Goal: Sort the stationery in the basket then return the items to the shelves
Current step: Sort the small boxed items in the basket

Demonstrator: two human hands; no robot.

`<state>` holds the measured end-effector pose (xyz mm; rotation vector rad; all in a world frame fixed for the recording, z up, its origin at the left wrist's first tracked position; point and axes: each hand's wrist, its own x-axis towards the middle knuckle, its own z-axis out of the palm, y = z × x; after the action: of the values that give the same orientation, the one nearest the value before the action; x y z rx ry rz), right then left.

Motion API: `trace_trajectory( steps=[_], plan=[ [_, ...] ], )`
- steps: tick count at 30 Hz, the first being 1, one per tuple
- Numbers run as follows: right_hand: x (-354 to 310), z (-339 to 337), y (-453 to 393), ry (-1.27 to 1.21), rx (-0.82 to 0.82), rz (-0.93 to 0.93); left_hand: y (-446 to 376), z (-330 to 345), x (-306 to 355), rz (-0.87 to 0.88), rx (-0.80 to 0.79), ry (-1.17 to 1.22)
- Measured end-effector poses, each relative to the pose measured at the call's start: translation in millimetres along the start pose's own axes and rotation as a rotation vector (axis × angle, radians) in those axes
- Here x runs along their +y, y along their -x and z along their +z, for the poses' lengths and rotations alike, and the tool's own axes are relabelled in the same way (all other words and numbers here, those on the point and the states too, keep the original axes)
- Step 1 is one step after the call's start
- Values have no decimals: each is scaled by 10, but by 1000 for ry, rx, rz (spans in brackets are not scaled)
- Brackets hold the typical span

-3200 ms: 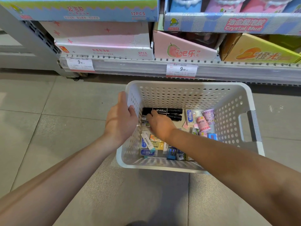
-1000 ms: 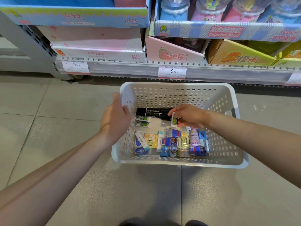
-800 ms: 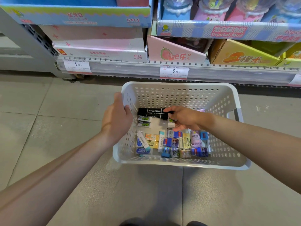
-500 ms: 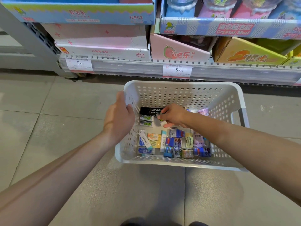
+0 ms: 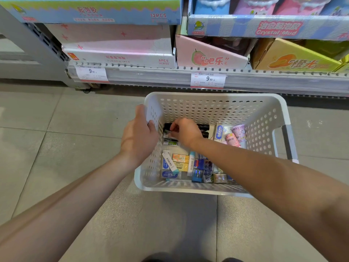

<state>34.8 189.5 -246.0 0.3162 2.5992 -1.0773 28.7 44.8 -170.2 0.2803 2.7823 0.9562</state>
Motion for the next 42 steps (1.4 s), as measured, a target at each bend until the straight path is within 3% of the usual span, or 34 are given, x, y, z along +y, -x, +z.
trace_trajectory(
  steps=[13, 18, 22, 42],
  plan=[
    [66, 138, 27, 171, 14, -119, 5, -10, 17, 17, 4, -1],
    [86, 75, 148, 463, 22, -227, 15, -17, 29, 12, 1, 3],
    [79, 74, 159, 589, -26, -205, 19, -12, 33, 14, -5, 20],
    [119, 160, 151, 434, -80, -211, -2, 12, -18, 11, 6, 39]
  ],
)
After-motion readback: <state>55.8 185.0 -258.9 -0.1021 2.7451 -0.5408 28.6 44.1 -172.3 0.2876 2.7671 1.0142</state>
